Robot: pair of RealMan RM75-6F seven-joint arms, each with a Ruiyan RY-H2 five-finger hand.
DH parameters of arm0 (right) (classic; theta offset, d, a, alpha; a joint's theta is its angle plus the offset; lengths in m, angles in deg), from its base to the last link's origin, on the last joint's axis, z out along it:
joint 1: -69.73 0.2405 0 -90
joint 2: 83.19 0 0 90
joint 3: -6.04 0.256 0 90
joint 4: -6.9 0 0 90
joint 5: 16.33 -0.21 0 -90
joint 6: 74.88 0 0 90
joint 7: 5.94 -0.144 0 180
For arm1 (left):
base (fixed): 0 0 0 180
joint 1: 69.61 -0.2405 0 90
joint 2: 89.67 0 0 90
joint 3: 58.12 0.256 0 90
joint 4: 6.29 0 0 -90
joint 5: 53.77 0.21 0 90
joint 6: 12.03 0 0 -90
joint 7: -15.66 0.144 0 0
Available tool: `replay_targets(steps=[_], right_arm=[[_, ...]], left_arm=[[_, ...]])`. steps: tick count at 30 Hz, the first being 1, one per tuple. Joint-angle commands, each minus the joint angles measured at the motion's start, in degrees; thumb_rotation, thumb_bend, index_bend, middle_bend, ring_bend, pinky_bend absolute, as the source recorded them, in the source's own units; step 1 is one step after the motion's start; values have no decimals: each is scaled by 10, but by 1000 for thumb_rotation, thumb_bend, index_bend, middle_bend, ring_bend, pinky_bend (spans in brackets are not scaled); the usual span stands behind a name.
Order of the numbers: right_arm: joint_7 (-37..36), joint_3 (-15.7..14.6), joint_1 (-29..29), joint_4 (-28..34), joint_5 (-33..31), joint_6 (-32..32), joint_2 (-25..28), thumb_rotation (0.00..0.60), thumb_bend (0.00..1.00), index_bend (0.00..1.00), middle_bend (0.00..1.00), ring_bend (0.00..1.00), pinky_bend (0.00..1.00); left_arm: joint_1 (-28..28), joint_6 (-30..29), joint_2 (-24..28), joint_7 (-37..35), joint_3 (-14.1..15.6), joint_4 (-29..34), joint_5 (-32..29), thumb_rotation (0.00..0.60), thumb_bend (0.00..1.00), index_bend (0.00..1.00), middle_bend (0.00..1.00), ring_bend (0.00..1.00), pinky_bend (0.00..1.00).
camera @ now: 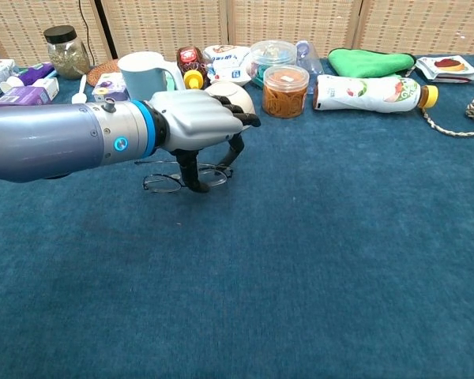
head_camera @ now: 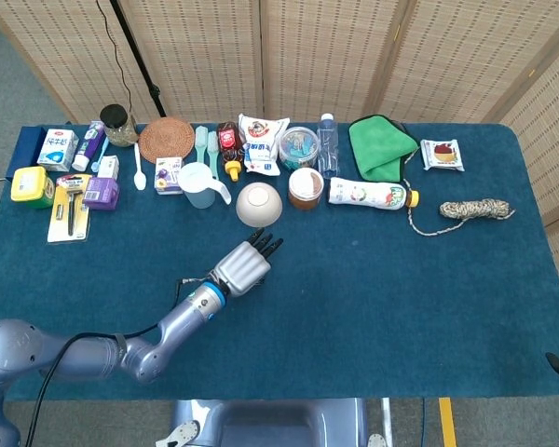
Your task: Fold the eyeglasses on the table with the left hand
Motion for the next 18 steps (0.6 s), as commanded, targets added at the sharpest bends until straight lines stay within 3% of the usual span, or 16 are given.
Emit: replay_targets(steps=[1,11,18], right_arm=[[-3,0,-1,-2,0,-1,0,600,0,295,108,144,344],[-11,-1,0,-9,3,0,-3,600,0,294,108,144,344],[-13,0,1,-10,7,0,-5,600,0,293,108,144,344]], left_arm=[[-5,0,4,-1,1,14,6,516,231,440,0,0,0],[-25,-23,20,13,19,68,18,515,231,353,0,0,0],[-58,-61,54,-12,23,134,51,515,231,174,0,0,0]])
